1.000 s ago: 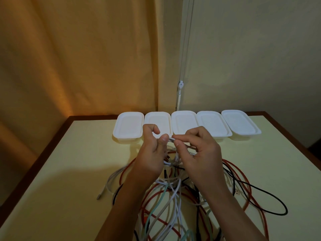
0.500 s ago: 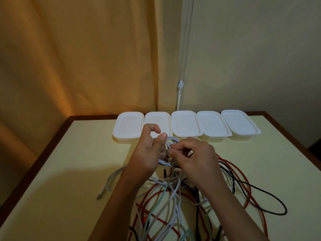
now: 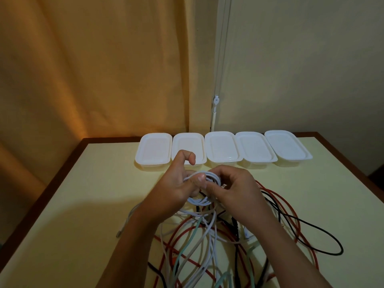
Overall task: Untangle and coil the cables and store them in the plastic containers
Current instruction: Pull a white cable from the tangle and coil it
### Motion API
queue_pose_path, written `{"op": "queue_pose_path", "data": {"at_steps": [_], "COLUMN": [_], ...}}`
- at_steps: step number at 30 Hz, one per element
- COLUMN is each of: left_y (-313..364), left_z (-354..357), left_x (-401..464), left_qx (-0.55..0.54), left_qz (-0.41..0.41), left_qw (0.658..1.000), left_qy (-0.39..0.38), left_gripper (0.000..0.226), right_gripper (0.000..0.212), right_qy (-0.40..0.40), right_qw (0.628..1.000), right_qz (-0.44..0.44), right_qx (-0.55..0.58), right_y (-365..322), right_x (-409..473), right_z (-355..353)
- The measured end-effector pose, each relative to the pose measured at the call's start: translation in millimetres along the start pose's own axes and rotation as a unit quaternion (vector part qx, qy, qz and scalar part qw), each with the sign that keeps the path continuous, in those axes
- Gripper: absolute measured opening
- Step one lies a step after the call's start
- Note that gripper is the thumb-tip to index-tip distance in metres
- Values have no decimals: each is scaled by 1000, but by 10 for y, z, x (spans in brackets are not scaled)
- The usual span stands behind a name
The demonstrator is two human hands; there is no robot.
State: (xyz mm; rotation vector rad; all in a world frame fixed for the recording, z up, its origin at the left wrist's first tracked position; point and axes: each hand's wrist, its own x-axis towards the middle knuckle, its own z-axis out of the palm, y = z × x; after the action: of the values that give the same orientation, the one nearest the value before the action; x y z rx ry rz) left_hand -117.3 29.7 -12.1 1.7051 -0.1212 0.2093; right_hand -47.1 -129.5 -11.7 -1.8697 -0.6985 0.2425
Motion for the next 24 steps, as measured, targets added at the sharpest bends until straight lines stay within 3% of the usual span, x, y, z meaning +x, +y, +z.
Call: {"op": "queue_pose_path", "data": {"at_steps": [6, 12, 16, 21, 24], "left_y": [-68, -78, -85, -86, -94], "left_z": [117, 194, 236, 218, 231], "left_x": [24, 62, 88, 81, 115], "left_qx": [126, 187, 211, 222, 221], "left_qz": [-1, -21, -25, -3, 7], "left_qw": [991, 979, 970, 964, 962], "left_qy": [52, 80, 118, 149, 160], "left_gripper": [16, 5, 17, 24, 25], "right_gripper": [8, 4, 11, 14, 27], "right_qy": [99, 130, 74, -2, -50], "right_qw": [994, 984, 992, 994, 985], "right_qz": [1, 0, 26, 90, 123], "right_qx": [-51, -119, -98, 67, 114], "right_y": [19, 39, 60, -3, -44], "right_x": [9, 0, 22, 9, -24], "right_z": [64, 102, 87, 18, -9]}}
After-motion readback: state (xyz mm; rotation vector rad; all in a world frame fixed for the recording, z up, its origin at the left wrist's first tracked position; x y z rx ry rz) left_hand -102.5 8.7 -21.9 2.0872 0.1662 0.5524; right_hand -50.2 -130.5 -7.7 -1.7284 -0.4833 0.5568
